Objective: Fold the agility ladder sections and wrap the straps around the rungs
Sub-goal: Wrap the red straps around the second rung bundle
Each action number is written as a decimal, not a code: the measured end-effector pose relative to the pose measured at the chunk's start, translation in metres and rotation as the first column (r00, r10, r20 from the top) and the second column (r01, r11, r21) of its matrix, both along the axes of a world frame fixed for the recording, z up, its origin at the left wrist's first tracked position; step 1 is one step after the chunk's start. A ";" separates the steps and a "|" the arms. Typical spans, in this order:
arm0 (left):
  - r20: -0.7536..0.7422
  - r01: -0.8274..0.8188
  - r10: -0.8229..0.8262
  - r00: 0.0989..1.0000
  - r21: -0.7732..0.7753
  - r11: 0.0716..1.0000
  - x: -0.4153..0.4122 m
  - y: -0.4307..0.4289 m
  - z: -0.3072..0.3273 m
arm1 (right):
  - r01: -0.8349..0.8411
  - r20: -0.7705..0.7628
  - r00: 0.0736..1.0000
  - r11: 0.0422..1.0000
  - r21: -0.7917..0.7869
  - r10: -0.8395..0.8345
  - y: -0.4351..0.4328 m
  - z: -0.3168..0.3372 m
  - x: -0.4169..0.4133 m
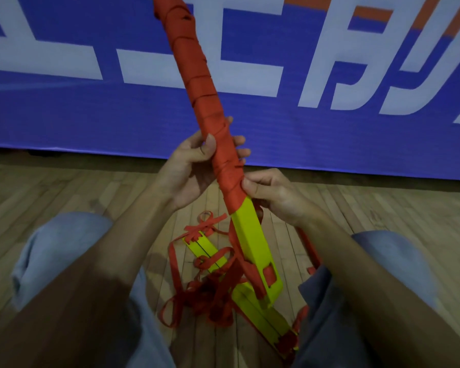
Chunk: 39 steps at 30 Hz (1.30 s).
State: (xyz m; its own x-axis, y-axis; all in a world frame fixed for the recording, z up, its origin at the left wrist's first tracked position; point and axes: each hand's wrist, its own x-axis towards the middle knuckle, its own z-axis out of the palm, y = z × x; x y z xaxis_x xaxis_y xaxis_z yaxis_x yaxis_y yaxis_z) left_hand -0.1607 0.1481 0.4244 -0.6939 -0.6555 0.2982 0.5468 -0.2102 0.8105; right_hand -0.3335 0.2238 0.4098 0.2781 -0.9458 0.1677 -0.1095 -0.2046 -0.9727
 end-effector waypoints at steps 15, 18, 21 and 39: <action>0.278 -0.546 0.508 0.815 0.075 0.834 -0.012 -0.012 -0.011 | 0.274 -0.586 0.690 0.903 -0.330 -0.423 -0.005 -0.013 0.011; 0.346 -0.594 0.547 0.762 0.035 0.804 -0.015 -0.012 -0.018 | 0.230 -0.703 0.574 0.906 -0.355 -0.421 -0.008 -0.023 0.015; 0.406 -0.577 0.550 0.730 -0.066 0.814 -0.019 -0.010 -0.021 | 0.218 -0.735 0.551 0.919 -0.330 -0.395 -0.008 -0.027 0.017; -0.074 0.047 -0.039 0.996 0.100 0.994 -0.006 0.008 0.002 | -0.264 0.299 0.929 0.958 0.115 0.220 0.004 -0.011 -0.001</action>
